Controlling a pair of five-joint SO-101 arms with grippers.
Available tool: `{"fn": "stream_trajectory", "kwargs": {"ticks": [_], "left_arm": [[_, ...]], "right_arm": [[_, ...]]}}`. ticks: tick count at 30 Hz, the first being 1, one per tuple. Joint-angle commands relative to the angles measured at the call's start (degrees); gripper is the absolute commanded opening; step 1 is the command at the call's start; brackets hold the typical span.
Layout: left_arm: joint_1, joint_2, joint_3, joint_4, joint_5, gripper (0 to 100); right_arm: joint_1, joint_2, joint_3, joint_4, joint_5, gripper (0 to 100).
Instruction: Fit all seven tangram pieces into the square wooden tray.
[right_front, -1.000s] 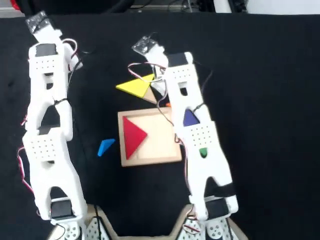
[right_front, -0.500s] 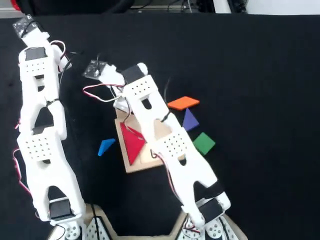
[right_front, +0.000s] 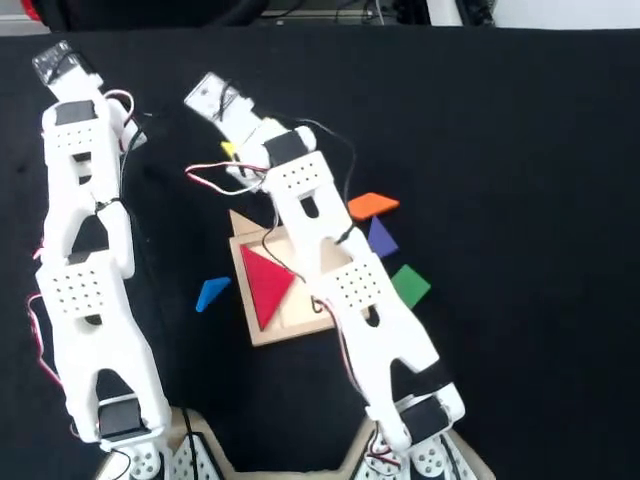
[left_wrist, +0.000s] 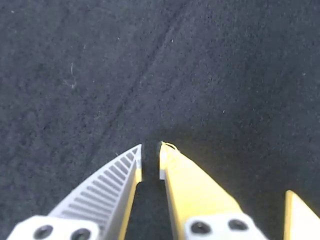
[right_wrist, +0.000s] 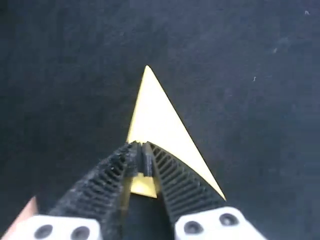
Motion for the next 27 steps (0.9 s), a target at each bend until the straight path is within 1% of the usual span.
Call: {"fn": "stream_trajectory", "kwargs": {"ticks": [1,3,7,9,14,16,18,19,22,24,25,27], "left_arm": [[-0.13,0.26,-4.88,-0.97,0.35,8],[-0.04,0.70,-5.41,-0.88,0.35,8],[0.04,0.70,-5.41,-0.97,0.35,8],[0.04,0.70,-5.41,-0.97,0.35,8],[0.13,0.79,-5.41,-0.97,0.35,8],[0.48,0.79,-5.41,-0.88,0.35,8],[0.48,0.70,-5.41,-0.62,0.35,8],[0.48,0.70,-5.41,-0.62,0.35,8],[0.48,0.62,-5.41,-0.70,0.35,8],[0.48,0.53,-5.41,-0.70,0.35,8],[0.48,0.53,-5.41,-0.70,0.35,8],[0.48,0.44,-5.41,-0.62,0.35,8]], "right_arm": [[2.55,0.31,-2.51,-1.76,-0.53,1.1],[2.02,0.31,-3.47,1.14,-0.35,1.1],[-2.46,0.57,-3.47,7.21,0.26,1.1],[-3.52,0.22,-4.00,8.79,4.48,1.1],[-8.26,-1.54,-5.14,17.05,16.09,1.1],[-9.41,-2.42,-5.41,18.29,17.93,1.1],[-7.65,-4.88,-5.41,15.56,14.07,1.1],[-5.89,-6.02,-5.41,13.19,10.11,1.1],[0.18,-8.66,-4.97,2.99,-5.36,1.1],[2.37,-7.96,-4.18,-4.40,-14.86,1.1],[2.81,-6.90,-3.56,-7.74,-16.88,1.1],[2.29,-4.35,-3.65,-12.40,-15.91,1.1]]}}
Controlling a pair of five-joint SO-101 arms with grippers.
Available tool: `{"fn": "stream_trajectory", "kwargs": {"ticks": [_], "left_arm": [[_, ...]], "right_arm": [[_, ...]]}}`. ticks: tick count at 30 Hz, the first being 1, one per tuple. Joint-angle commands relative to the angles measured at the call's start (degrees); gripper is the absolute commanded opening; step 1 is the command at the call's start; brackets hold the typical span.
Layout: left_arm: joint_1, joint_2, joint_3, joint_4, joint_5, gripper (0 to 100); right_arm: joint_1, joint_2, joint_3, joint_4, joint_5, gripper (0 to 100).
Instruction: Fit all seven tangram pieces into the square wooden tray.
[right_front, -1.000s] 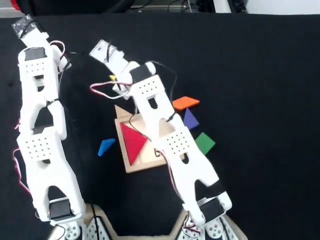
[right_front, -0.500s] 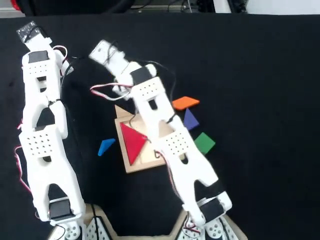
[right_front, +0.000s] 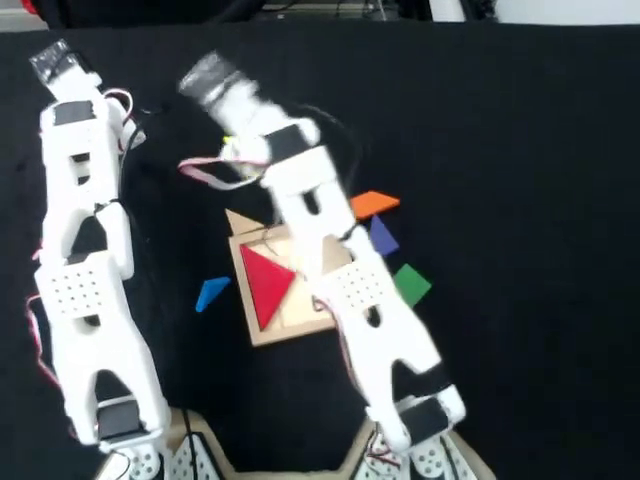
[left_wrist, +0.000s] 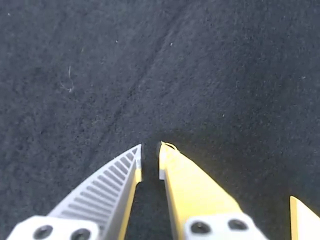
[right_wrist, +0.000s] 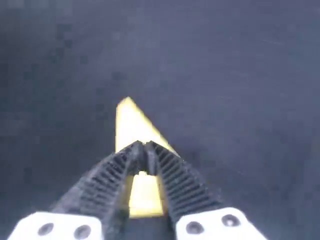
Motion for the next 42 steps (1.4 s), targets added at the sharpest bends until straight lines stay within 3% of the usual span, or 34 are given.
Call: {"fn": "stream_trajectory", "kwargs": {"ticks": [1,6,13,24,30,37,42], "left_arm": [[0.48,-1.32,-3.38,-0.53,0.35,8],[0.48,-1.32,-3.38,-0.53,0.35,8],[0.57,-1.49,-3.21,-0.44,0.35,8],[0.57,-1.49,-3.12,-0.44,0.35,8],[0.57,-1.49,-3.03,-0.44,0.35,8],[0.57,-1.49,-3.03,-0.44,0.35,8],[0.57,-1.49,-2.95,-0.44,0.35,8]], "right_arm": [[0.09,-0.04,-1.27,-9.93,-2.37,1.1],[-0.97,6.90,-2.24,-20.92,-1.23,1.1],[-1.14,9.98,-2.07,-21.10,-1.32,1.1],[-0.88,6.20,-2.07,-2.11,-1.14,1.1],[0.18,2.15,-1.98,14.33,-1.05,1.1],[6.51,1.71,-2.33,29.36,10.90,1.1],[15.12,1.54,-2.42,32.88,12.84,1.1]]}}
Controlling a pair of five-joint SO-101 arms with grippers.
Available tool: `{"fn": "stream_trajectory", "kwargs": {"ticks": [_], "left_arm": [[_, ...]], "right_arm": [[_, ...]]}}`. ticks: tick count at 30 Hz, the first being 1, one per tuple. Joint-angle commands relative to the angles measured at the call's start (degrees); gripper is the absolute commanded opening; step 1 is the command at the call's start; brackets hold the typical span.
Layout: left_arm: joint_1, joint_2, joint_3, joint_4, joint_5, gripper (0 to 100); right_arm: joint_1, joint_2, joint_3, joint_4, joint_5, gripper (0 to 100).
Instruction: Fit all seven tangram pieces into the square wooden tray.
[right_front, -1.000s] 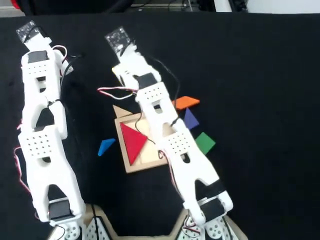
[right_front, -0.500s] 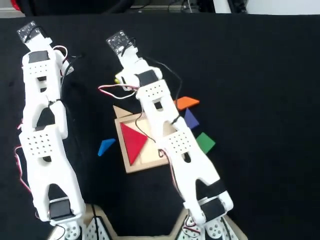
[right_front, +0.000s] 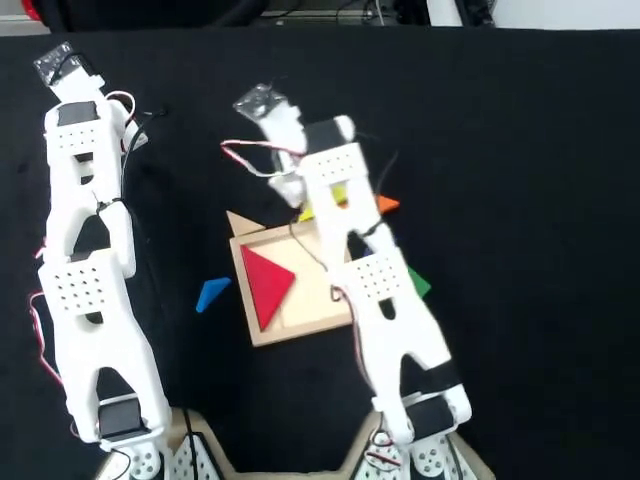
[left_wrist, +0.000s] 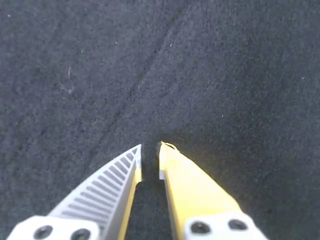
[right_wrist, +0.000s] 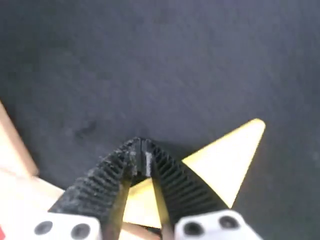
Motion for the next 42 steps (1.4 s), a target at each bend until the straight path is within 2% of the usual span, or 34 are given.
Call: {"fn": "stream_trajectory", "kwargs": {"ticks": [1,8,13,22,25,29,33,36,39,42], "left_arm": [[0.57,-1.49,-2.95,-0.44,0.35,8],[1.71,-1.49,-2.86,-0.26,0.18,8],[5.41,-1.76,-4.18,5.89,-0.26,8],[11.12,-8.00,-14.02,32.35,-17.05,4],[11.82,-9.14,-12.79,36.40,-21.01,4],[12.35,-13.63,-5.05,36.31,-25.93,4],[18.68,-22.95,9.01,36.22,-31.38,4],[22.20,-33.23,19.91,35.25,-32.26,4],[23.34,-42.73,30.46,31.30,-33.85,4],[23.52,-49.41,42.68,24.09,-33.93,4]], "right_arm": [[9.93,-2.42,-0.22,2.73,1.49,1.1],[21.36,-4.97,0.22,2.99,7.82,1.1],[27.16,-7.52,4.97,3.08,12.22,1.1],[28.57,-30.90,16.57,3.08,11.52,1.1],[28.57,-40.75,23.69,2.99,9.05,1.1],[28.48,-50.95,36.26,2.90,9.14,1.1],[28.31,-58.33,47.87,2.73,8.70,1.1],[27.60,-64.22,55.08,2.55,5.98,1.1],[25.05,-69.49,61.67,2.37,5.10,1.1],[22.15,-73.80,68.44,0.62,4.75,1.1]]}}
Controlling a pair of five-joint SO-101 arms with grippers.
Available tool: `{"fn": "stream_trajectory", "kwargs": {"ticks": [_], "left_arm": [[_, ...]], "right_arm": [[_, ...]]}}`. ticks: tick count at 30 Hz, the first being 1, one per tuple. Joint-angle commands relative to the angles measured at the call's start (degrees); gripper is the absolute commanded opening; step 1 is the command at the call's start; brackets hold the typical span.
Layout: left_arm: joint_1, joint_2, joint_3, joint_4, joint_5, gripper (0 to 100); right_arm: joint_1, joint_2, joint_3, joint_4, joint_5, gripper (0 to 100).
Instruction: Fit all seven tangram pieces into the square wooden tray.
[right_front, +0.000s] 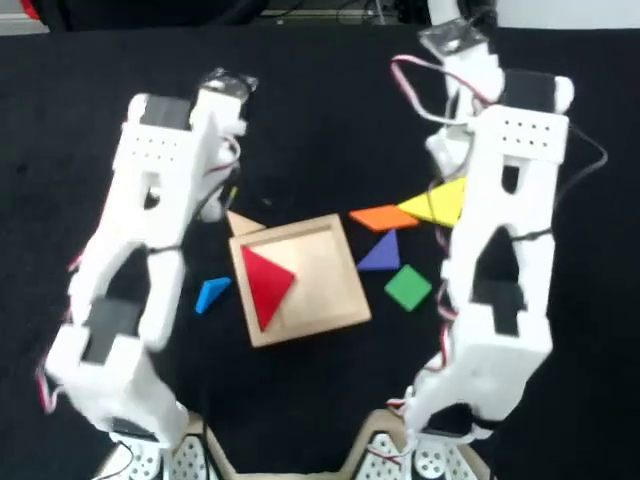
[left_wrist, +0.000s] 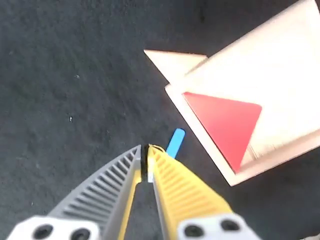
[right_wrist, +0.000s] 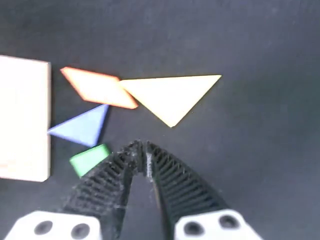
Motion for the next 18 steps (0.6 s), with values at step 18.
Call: {"fn": "stream_trajectory", "kwargs": {"ticks": [18], "left_arm": [[6.46,-27.08,58.07,-39.65,2.73,4]], "right_arm": [[-12.04,-19.74,54.02,-35.43,-9.93,1.1]]}}
